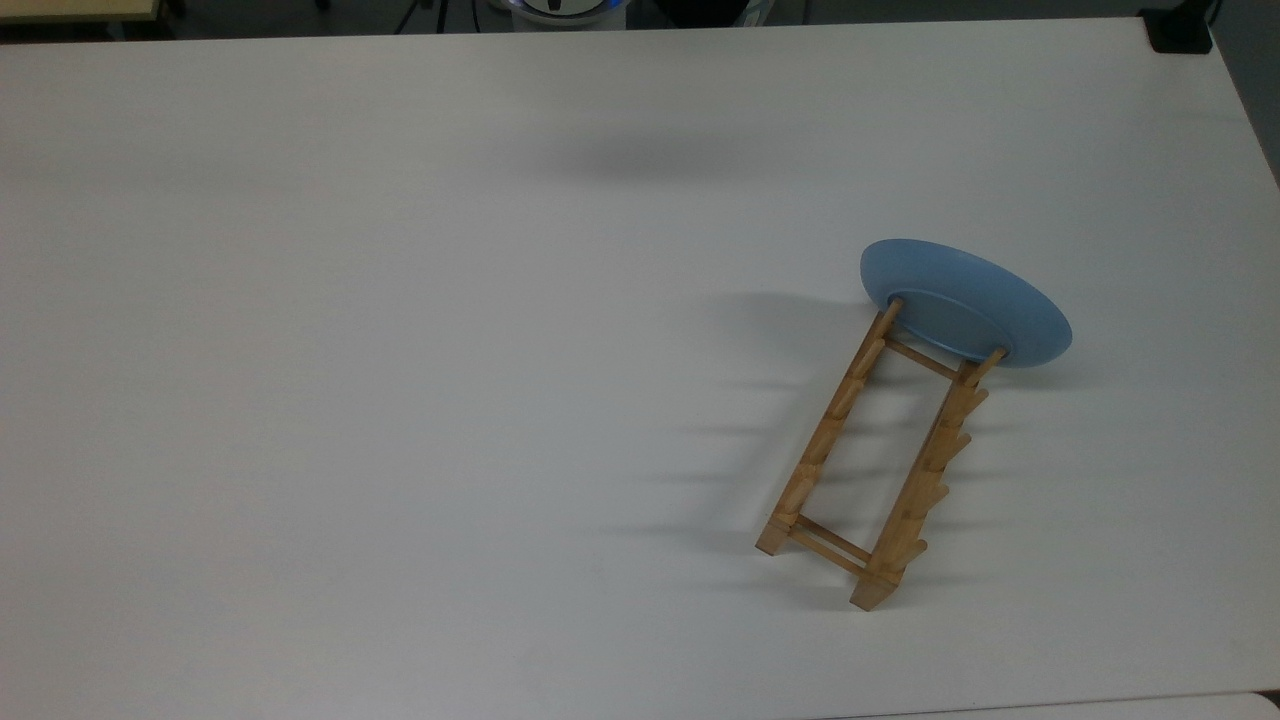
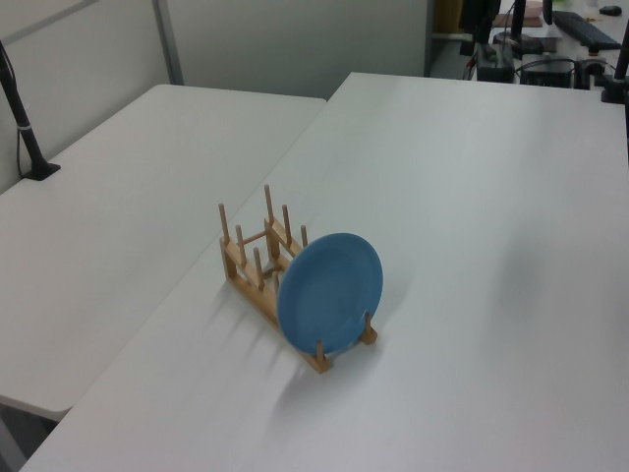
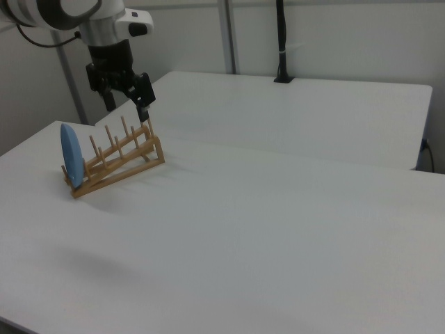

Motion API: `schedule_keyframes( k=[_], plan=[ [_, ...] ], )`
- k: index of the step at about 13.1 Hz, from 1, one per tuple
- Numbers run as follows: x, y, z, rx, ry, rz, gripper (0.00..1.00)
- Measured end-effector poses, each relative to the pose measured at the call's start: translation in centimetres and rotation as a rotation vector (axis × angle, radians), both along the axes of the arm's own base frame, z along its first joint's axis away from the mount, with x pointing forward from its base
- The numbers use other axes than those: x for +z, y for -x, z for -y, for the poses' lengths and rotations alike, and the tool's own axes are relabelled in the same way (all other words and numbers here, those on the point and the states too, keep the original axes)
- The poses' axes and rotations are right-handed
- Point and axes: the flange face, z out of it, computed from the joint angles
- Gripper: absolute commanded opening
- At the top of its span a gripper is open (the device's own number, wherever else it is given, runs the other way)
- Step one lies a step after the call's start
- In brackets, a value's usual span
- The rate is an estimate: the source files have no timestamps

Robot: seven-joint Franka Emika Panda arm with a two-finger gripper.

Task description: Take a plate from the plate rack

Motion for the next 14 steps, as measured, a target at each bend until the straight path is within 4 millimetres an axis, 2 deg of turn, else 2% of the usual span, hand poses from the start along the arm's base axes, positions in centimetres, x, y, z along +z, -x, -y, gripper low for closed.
schedule_keyframes(
  k=[5, 7, 9, 10, 12, 14],
  plan=[
    [-1.1, 0.0, -0.1, 0.269, 0.019, -0.003, 1.00],
    [-1.1, 0.0, -0.2, 0.310, 0.022, -0.001, 1.00],
    [-1.1, 0.1, -1.5, 0.349, 0.024, 0.001, 1.00],
    [-1.0, 0.1, -3.1, 0.378, 0.026, 0.002, 1.00],
    [-0.8, 0.8, -9.0, 0.486, 0.047, 0.006, 1.00],
    [-0.4, 1.3, -12.8, 0.526, 0.055, 0.039, 1.00]
  ],
)
